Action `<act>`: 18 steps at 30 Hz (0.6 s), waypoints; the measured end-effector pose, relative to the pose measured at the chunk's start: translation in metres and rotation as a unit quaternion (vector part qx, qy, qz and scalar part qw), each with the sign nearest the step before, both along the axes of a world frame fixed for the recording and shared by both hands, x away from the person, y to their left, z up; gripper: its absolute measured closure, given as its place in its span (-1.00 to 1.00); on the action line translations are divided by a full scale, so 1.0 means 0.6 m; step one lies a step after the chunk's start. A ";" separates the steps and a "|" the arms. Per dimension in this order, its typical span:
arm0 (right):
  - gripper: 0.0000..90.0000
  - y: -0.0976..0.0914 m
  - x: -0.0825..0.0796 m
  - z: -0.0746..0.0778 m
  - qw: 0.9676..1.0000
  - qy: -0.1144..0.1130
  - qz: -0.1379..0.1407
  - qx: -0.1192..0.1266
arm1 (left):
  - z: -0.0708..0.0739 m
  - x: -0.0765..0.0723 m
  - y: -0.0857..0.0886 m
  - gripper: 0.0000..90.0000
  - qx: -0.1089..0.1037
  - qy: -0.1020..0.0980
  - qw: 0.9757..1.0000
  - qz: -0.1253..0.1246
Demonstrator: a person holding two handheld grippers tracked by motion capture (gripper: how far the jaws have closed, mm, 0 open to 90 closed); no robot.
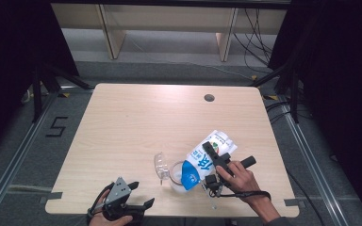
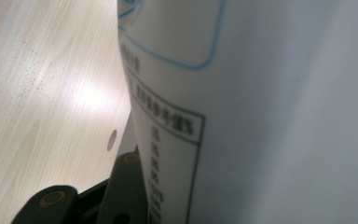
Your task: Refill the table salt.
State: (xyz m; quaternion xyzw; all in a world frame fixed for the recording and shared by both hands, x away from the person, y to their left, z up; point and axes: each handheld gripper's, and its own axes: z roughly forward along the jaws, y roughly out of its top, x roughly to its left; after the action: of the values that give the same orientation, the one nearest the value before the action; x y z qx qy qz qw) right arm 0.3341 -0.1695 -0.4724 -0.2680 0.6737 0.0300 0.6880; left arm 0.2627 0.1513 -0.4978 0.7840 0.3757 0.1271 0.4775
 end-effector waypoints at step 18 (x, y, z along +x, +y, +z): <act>0.44 0.000 0.001 0.002 1.000 -0.002 -0.003 -0.003 | 0.000 0.000 0.000 -0.58 0.000 0.000 1.000 0.000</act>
State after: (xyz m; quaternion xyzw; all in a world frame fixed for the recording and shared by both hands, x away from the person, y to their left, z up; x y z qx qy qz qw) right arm 0.3344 -0.1696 -0.4710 -0.2682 0.6733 0.0254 0.6885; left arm 0.2626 0.1515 -0.4977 0.7838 0.3759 0.1272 0.4776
